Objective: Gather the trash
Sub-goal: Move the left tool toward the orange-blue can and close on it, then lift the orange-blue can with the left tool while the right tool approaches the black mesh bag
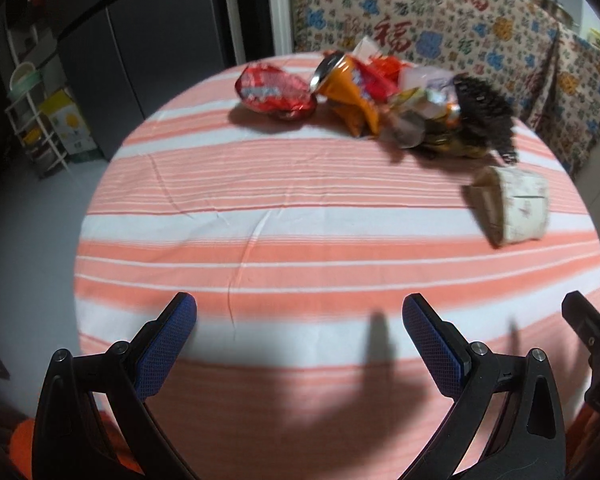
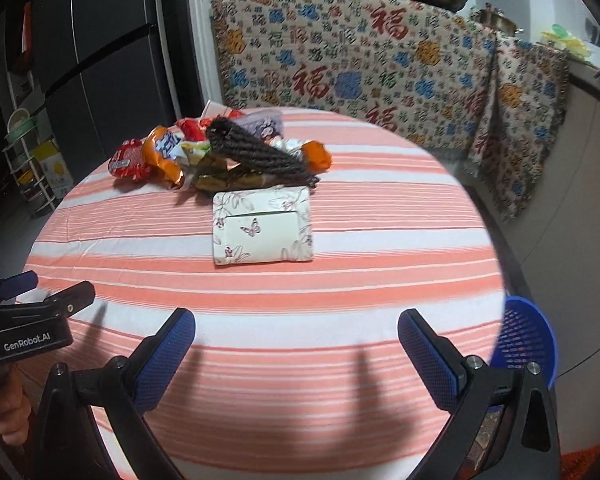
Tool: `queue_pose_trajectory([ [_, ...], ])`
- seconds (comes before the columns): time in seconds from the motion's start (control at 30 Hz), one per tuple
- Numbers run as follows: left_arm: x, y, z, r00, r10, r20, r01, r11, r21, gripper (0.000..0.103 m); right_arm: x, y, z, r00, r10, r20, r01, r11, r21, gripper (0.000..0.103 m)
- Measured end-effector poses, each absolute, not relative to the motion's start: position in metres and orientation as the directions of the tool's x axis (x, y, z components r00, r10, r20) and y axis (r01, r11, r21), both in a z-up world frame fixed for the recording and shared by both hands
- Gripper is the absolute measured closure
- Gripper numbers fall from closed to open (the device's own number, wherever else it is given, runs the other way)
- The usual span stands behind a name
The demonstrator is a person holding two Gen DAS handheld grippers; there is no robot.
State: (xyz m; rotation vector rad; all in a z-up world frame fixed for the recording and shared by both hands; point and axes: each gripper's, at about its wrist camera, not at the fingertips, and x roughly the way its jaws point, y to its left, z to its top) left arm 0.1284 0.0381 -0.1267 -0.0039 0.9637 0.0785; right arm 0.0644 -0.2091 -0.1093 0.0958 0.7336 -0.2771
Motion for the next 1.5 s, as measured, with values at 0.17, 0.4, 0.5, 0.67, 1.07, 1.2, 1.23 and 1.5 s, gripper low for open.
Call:
queue_pose_trajectory([
  [0.17,0.149,0.045,-0.144,0.536,0.040,-0.843,-0.066,0.998,0.005,0.000,0.103,-0.214,-0.128,0.658,-0.184,-0.730,0.282,0.959,0.012,0.000],
  [0.4,0.162,0.046,-0.145,0.568,0.035,-0.822,-0.050,0.999,0.008,0.000,0.138,-0.210,-0.140,0.621,-0.170,-0.765,0.263,0.965,-0.001,0.000],
  [0.5,0.173,0.049,-0.145,0.573,0.036,-0.819,-0.048,0.999,0.010,0.000,0.152,-0.207,-0.142,0.610,-0.206,-0.765,0.264,0.963,-0.049,0.000],
  [0.67,0.191,0.054,-0.145,0.579,0.036,-0.815,-0.055,0.998,0.006,0.000,0.168,-0.218,-0.141,0.613,-0.210,-0.762,0.265,0.963,-0.052,0.000],
  [1.07,0.220,0.051,-0.106,0.662,-0.084,-0.744,-0.007,0.993,-0.118,0.001,0.171,-0.244,-0.139,0.612,-0.220,-0.760,0.279,0.959,-0.053,0.000],
  [1.2,0.265,0.034,-0.078,0.703,-0.090,-0.705,0.064,0.996,-0.063,0.002,0.171,-0.245,-0.140,0.612,-0.221,-0.759,0.280,0.959,-0.054,0.000],
  [1.23,0.274,0.032,-0.076,0.702,-0.093,-0.706,0.073,0.996,-0.059,0.004,0.171,-0.245,-0.140,0.612,-0.221,-0.759,0.280,0.959,-0.054,0.000],
  [1.5,0.321,0.011,-0.089,0.608,-0.200,-0.768,0.155,0.979,-0.132,0.066,0.171,-0.244,-0.140,0.613,-0.221,-0.759,0.280,0.958,-0.053,0.000],
])
